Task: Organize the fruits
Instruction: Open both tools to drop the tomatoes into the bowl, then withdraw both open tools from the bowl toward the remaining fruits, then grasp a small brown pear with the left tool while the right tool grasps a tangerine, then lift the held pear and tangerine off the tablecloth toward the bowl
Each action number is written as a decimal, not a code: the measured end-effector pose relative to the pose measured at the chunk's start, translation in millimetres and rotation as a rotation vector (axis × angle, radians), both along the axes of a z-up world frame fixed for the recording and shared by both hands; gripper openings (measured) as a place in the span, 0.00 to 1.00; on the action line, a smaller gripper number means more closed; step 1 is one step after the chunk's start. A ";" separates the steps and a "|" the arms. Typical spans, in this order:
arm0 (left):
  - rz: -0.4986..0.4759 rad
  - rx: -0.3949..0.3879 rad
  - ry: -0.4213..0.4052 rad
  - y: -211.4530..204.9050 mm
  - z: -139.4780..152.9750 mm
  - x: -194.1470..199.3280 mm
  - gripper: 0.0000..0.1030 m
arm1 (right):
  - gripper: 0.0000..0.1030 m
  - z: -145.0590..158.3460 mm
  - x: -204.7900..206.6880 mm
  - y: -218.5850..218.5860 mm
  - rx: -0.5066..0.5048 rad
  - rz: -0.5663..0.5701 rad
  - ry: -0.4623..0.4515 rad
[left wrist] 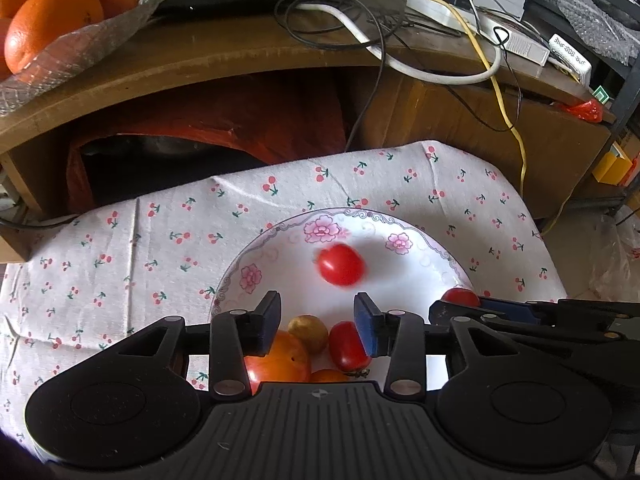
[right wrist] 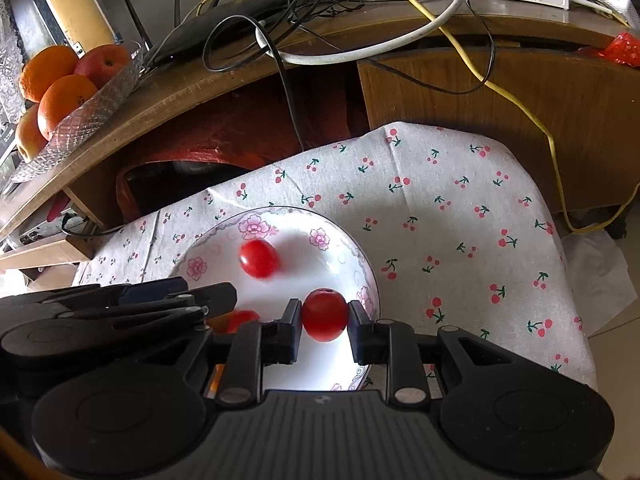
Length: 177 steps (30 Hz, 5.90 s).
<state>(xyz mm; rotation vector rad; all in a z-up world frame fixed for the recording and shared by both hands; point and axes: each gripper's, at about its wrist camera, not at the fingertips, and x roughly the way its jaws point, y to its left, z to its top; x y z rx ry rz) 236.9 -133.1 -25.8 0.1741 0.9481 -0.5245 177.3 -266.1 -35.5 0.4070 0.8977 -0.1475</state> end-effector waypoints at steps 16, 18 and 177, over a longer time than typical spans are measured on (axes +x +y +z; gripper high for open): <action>0.009 -0.010 -0.036 9.1 15.4 -14.2 0.54 | 0.29 13.3 -12.8 8.5 -0.028 0.003 -0.012; 0.010 -0.016 -0.036 12.2 18.3 -18.9 0.54 | 0.29 17.0 -17.9 11.6 -0.031 0.006 -0.016; -0.050 0.167 0.084 101.4 -32.2 -133.7 0.35 | 0.34 -16.4 -134.9 102.7 -0.102 0.205 0.105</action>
